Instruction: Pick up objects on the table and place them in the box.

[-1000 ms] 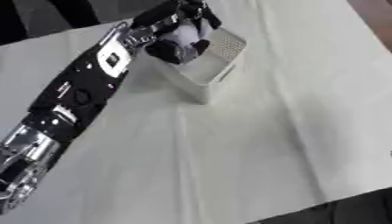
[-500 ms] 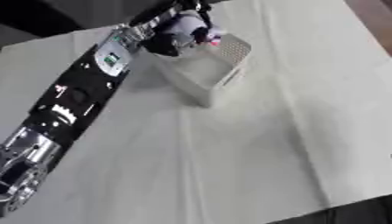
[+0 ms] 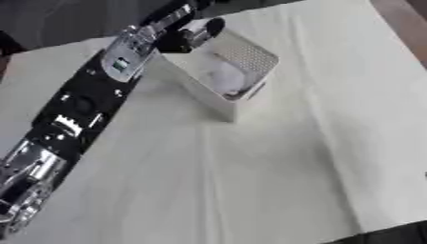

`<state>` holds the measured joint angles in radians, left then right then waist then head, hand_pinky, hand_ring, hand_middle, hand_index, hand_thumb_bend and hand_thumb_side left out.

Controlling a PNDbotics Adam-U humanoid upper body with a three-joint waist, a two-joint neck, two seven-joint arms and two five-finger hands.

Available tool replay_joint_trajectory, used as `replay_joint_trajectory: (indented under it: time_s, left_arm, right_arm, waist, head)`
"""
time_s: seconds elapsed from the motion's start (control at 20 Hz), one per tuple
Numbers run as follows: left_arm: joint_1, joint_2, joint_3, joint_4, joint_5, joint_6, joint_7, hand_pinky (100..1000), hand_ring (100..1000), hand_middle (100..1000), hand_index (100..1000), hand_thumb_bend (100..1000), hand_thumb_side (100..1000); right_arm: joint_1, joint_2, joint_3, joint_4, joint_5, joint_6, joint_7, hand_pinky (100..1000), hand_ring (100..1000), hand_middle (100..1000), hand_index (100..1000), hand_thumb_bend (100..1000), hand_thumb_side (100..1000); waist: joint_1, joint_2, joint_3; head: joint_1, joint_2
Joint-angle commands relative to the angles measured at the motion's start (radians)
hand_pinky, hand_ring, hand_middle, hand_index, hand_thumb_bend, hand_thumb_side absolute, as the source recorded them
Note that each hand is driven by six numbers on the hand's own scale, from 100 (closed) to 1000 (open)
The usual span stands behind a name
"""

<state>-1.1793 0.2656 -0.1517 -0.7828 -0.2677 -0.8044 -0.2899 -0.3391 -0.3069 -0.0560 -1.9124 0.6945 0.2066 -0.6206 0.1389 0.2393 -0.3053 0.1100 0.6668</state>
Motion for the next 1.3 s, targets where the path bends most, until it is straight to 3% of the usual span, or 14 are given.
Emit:
replay_joint_trajectory:
  time_s: [0.05,0.3,0.35,0.4,0.6,0.8,1.0,1.1,1.15,1.3]
  left_arm:
    - [-0.015,0.034,0.017,-0.031,0.037,-0.076,-0.089,953,937,1000,1000,100,857]
    - [-0.012,0.056,0.024,-0.057,0.054,-0.057,-0.067,1000,945,1000,1000,100,815]
    - [-0.012,0.061,0.026,-0.060,0.046,-0.053,-0.055,1000,946,1000,1000,100,807]
    - [-0.012,0.067,0.030,-0.065,0.026,-0.047,-0.037,1000,948,1000,992,100,802]
    - [-0.001,0.076,0.031,-0.077,-0.023,-0.026,0.036,1000,948,1000,965,100,774]
    - [0.015,0.097,0.028,-0.114,-0.078,-0.006,0.108,1000,946,1000,945,100,750]
    - [0.047,0.120,0.013,-0.168,-0.092,0.031,0.151,1000,913,994,926,100,731]
    - [0.073,0.137,0.003,-0.209,-0.070,0.054,0.158,981,892,993,928,100,752]
    - [0.091,0.148,-0.002,-0.232,-0.056,0.072,0.157,968,879,990,926,100,707]
    - [0.143,0.178,-0.017,-0.315,-0.004,0.123,0.143,930,834,977,921,100,682]
  right_arm:
    - [0.000,-0.003,-0.003,-0.009,0.005,0.000,0.002,459,533,645,746,100,892]
    - [0.016,-0.008,-0.003,-0.003,0.011,0.002,0.003,459,533,645,746,100,891]
    - [0.021,-0.010,-0.004,0.000,0.010,0.004,0.004,459,533,648,746,100,938]
    - [0.027,-0.013,-0.005,0.003,0.010,0.005,0.004,459,533,646,746,100,892]
    - [0.048,-0.019,-0.009,0.018,0.012,0.012,0.007,462,534,646,747,100,890]
    - [0.062,-0.018,-0.008,0.030,0.019,0.017,0.013,466,535,647,748,100,889]
    - [0.063,-0.014,-0.006,0.044,0.023,0.020,0.023,469,536,647,749,100,887]
    - [0.061,-0.012,-0.006,0.049,0.026,0.022,0.026,470,537,648,749,100,879]
    - [0.061,-0.010,-0.006,0.051,0.028,0.024,0.028,470,537,648,749,100,887]
    - [0.061,-0.008,-0.006,0.056,0.030,0.025,0.029,470,537,648,749,100,887]
  waist:
    - [-0.017,-0.032,0.006]
    - [-0.024,-0.052,0.035]
    - [-0.027,-0.058,0.045]
    - [-0.030,-0.064,0.054]
    - [-0.048,-0.090,0.098]
    - [-0.067,-0.113,0.145]
    - [-0.085,-0.125,0.170]
    - [-0.093,-0.129,0.176]
    - [-0.096,-0.131,0.179]
    - [-0.103,-0.133,0.184]
  head:
    - [0.004,-0.012]
    - [0.007,-0.014]
    - [0.009,-0.017]
    - [0.018,-0.025]
    - [0.035,-0.046]
    - [0.029,-0.045]
    - [-0.001,-0.005]
    - [-0.035,0.034]
    - [-0.062,0.058]
    - [-0.116,0.096]
